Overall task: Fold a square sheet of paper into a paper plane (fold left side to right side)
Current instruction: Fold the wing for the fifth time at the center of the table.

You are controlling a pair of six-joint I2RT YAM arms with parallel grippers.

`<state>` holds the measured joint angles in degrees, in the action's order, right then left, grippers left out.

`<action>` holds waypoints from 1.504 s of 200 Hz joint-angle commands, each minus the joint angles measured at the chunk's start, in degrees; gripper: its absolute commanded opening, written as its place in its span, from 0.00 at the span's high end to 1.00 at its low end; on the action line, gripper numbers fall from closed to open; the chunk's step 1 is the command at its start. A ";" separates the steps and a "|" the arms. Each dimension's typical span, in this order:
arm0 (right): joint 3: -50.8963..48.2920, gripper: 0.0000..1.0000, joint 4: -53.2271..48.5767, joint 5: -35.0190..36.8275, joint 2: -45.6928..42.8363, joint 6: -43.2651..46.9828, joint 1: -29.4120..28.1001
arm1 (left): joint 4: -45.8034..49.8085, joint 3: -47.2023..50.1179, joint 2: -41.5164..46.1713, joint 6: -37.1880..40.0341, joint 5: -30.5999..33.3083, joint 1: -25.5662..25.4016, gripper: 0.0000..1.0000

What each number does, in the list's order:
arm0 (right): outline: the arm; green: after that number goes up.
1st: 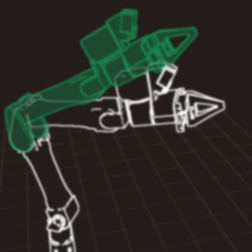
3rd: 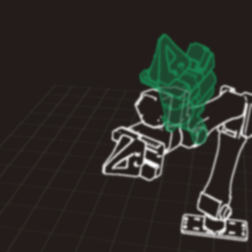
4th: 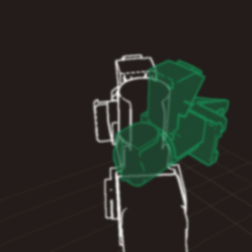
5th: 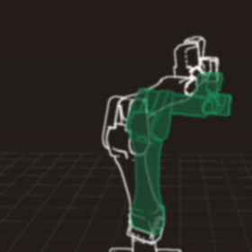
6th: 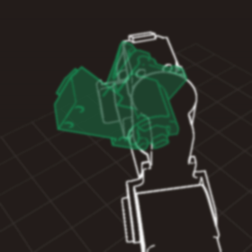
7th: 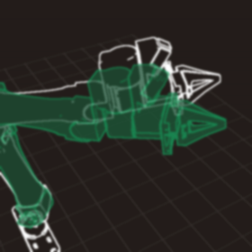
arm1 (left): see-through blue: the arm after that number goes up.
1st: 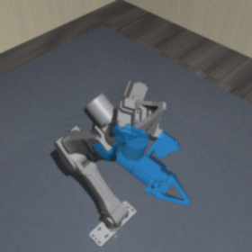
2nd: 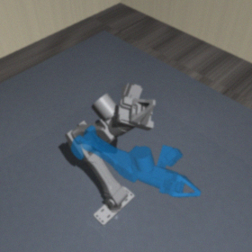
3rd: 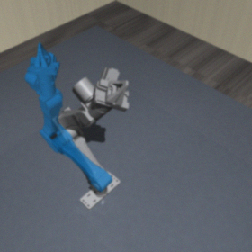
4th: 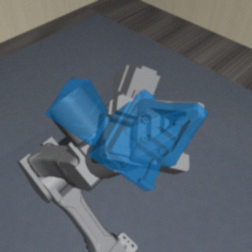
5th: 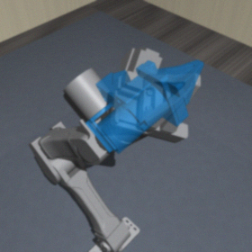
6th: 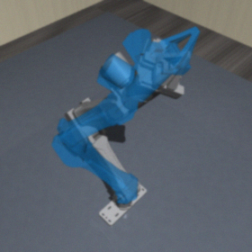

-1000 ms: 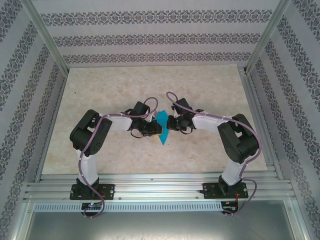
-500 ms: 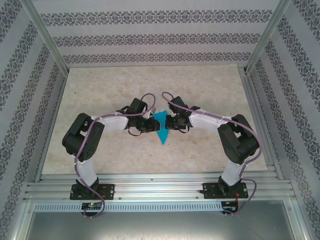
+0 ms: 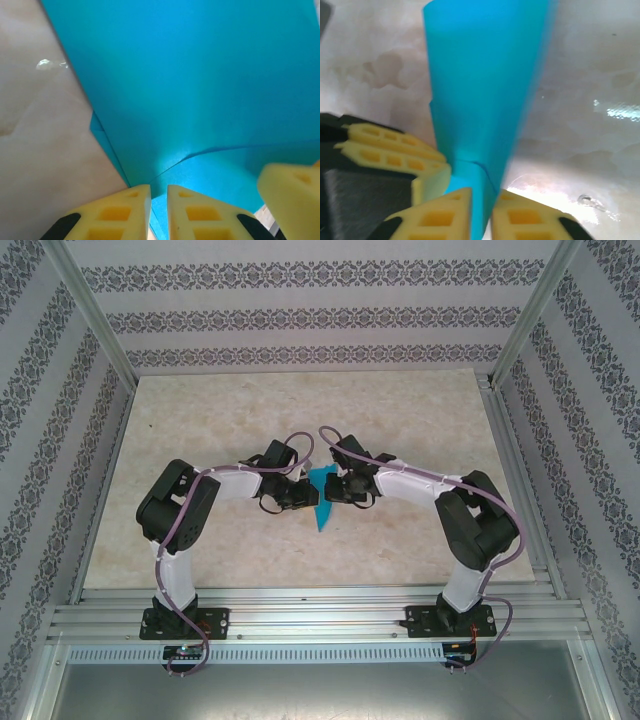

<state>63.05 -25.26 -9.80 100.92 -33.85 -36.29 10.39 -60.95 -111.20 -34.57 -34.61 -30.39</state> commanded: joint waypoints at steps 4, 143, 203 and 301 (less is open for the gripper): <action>-1.08 0.74 3.98 -4.91 -5.29 -1.06 1.12 | 0.97 -0.36 -2.51 1.25 1.97 0.42 0.82; -14.39 0.85 20.06 -14.07 -2.57 -7.72 11.12 | 0.85 0.31 -2.45 1.25 2.00 0.40 0.84; -12.98 0.85 23.89 -18.07 -2.22 -8.60 8.81 | 0.67 0.39 -2.36 1.26 1.83 0.42 0.84; -10.07 0.77 24.76 -18.25 -0.72 -9.66 5.27 | 0.33 0.78 -2.29 1.21 1.74 0.40 0.84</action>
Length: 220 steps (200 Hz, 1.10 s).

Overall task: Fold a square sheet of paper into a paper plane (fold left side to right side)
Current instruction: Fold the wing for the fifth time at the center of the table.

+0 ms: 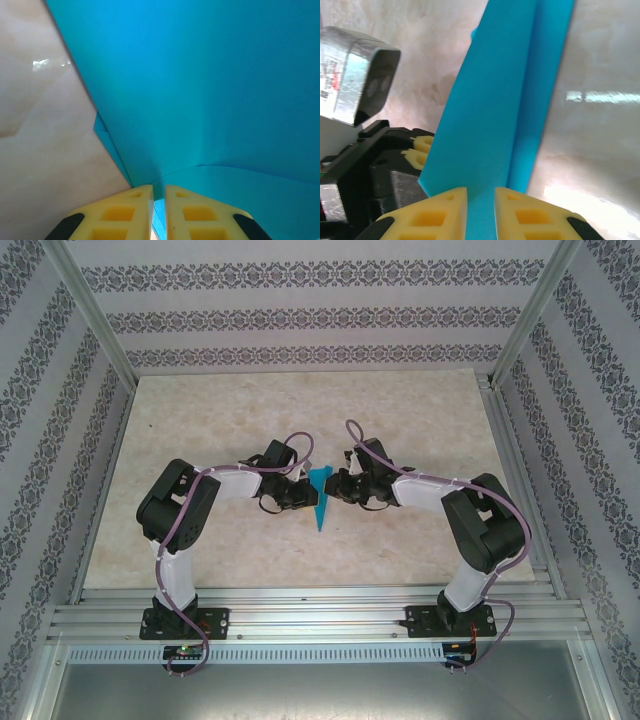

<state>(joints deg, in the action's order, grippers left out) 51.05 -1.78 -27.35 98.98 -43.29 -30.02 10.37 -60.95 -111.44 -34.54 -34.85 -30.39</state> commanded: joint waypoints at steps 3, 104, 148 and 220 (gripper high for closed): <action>1.96 0.77 1.19 -0.61 1.34 -0.14 -1.08 | 0.25 0.89 -2.09 1.17 2.00 0.42 0.84; 3.80 0.77 -1.80 2.39 5.09 1.56 -2.06 | 0.13 2.33 1.56 1.19 1.20 1.61 0.81; 3.90 0.78 -1.14 2.33 5.36 1.11 -2.06 | 0.39 4.95 6.41 1.33 -0.31 4.86 0.76; 4.46 0.78 -0.25 1.69 5.96 0.22 -2.15 | -3.12 4.50 9.82 -0.23 -5.12 6.21 0.70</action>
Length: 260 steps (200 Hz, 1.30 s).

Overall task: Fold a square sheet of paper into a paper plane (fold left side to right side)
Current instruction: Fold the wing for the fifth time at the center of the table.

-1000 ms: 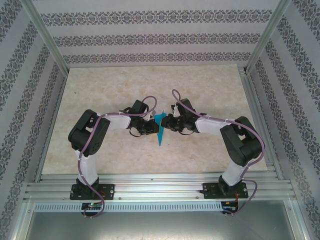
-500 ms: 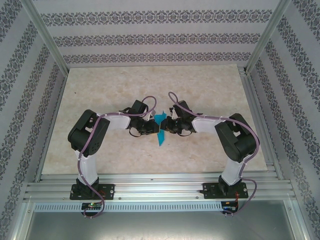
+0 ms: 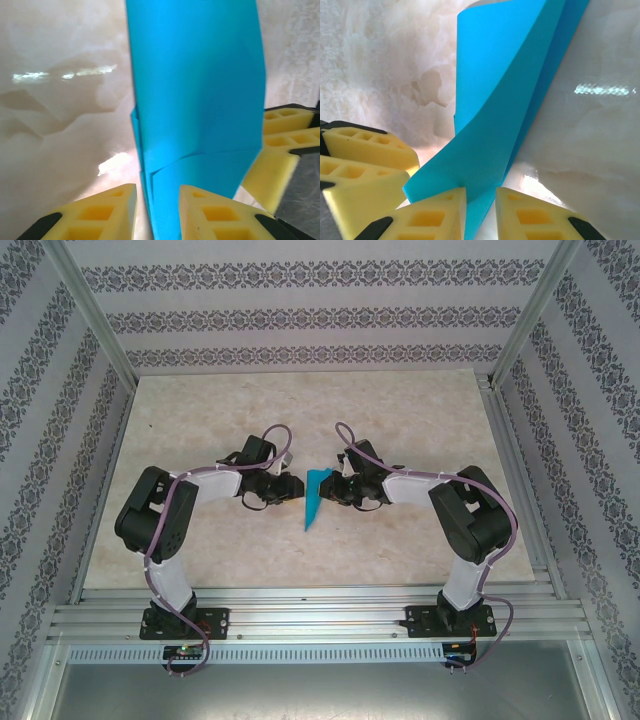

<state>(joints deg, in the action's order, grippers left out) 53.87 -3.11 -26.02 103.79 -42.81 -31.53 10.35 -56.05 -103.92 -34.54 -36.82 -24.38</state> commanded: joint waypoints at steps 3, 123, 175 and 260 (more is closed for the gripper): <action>1.67 0.77 1.09 0.36 1.15 -0.24 -0.66 | -3.51 -0.40 2.36 -0.48 -3.57 0.19 0.70; 1.93 0.78 0.37 0.42 1.33 0.09 -0.89 | -9.93 -5.23 -2.71 -4.90 -8.21 -0.87 0.59; 2.05 0.78 0.16 0.62 1.58 0.09 -1.04 | -8.64 -5.92 -4.46 -4.35 -6.65 -1.18 0.69; 2.07 0.78 -0.46 1.15 1.57 0.47 -1.17 | -3.86 -6.79 -5.67 -1.85 -3.17 -1.50 0.74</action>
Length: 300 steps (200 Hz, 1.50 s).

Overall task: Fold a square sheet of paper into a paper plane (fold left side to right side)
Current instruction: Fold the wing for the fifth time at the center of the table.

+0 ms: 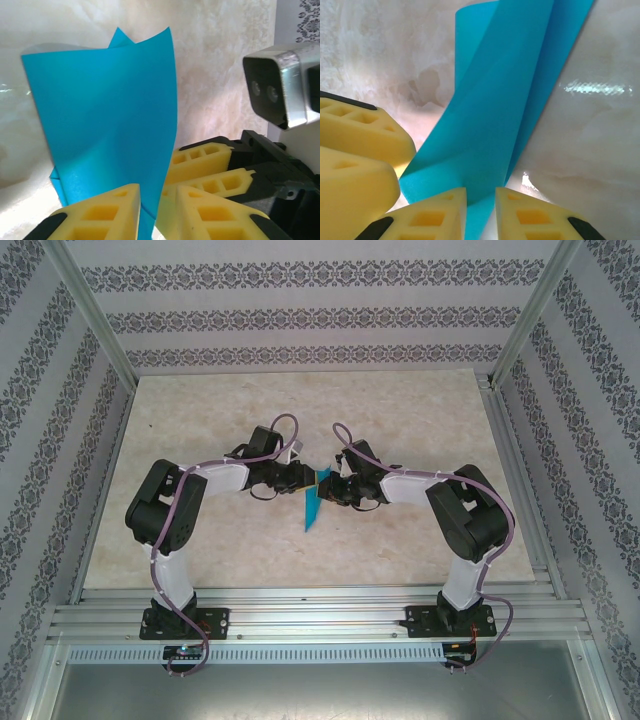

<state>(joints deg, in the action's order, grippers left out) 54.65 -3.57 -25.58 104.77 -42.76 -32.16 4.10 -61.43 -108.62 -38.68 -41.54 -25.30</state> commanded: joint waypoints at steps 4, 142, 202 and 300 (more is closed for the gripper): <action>1.27 0.78 0.05 0.70 0.61 0.40 -0.53 | 2.36 -1.42 -1.13 2.29 1.33 -0.59 0.74; -0.24 0.74 -0.57 0.78 -3.36 1.35 1.35 | 6.06 -5.20 -4.64 7.95 0.49 0.33 0.96; -2.82 0.74 -1.27 -0.08 -6.61 1.37 1.31 | 6.09 -5.32 -4.67 10.00 0.14 1.24 0.98; -3.61 0.77 -3.17 2.38 -7.17 2.29 2.89 | 6.04 -6.65 -7.28 13.57 -2.99 3.44 0.98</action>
<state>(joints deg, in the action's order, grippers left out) 50.59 -6.90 -24.45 98.02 -41.87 -30.20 9.13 -66.08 -114.37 -28.21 -42.92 -22.68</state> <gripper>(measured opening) 0.236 0.060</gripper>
